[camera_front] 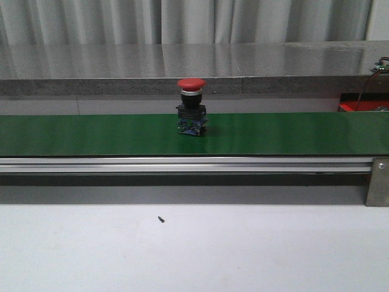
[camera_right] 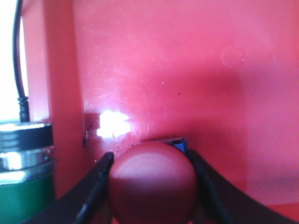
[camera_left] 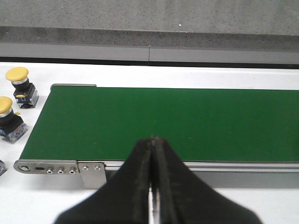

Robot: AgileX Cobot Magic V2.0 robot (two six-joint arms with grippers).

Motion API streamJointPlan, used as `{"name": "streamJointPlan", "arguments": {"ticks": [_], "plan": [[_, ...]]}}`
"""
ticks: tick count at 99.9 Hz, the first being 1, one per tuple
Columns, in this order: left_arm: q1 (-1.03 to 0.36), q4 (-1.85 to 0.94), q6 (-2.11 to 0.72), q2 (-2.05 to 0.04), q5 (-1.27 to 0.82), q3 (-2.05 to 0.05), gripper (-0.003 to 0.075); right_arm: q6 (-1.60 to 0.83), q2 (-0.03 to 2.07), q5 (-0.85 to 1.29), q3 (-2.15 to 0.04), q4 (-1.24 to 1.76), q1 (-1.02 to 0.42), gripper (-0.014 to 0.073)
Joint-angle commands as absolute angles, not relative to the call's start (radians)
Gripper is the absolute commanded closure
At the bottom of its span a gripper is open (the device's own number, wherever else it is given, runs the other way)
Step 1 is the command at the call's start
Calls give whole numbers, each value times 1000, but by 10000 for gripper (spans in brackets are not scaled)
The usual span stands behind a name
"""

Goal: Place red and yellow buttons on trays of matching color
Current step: 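Lower the red button into the red tray and open right gripper, then grasp the second red button on the belt with the right gripper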

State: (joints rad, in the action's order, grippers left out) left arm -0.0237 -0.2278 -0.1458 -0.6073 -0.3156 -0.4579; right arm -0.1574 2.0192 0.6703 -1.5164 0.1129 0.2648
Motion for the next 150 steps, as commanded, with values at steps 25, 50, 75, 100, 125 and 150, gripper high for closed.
{"name": "streamJointPlan", "arguments": {"ticks": [25,50,75,100,125,150], "plan": [[-32,-241,-147,-606,-236,-485,740,-167,1967,742,-1624,127,267,63],[-32,-241,-147,-606,-236,-485,740,-172,1928,953,-1815,127,267,49],[-32,-241,-147,-606,-236,-485,740,-281,1808,1061,-1779,249,264,49],[-32,-241,-147,-606,-236,-485,740,-382,1635,997,-1550,356,186,49],[-32,-241,-147,-606,-237,-485,740,-402,1571,967,-1413,353,19,49],[-32,-241,-147,-606,-239,-485,740,-438,1574,877,-1413,346,-132,49]]}}
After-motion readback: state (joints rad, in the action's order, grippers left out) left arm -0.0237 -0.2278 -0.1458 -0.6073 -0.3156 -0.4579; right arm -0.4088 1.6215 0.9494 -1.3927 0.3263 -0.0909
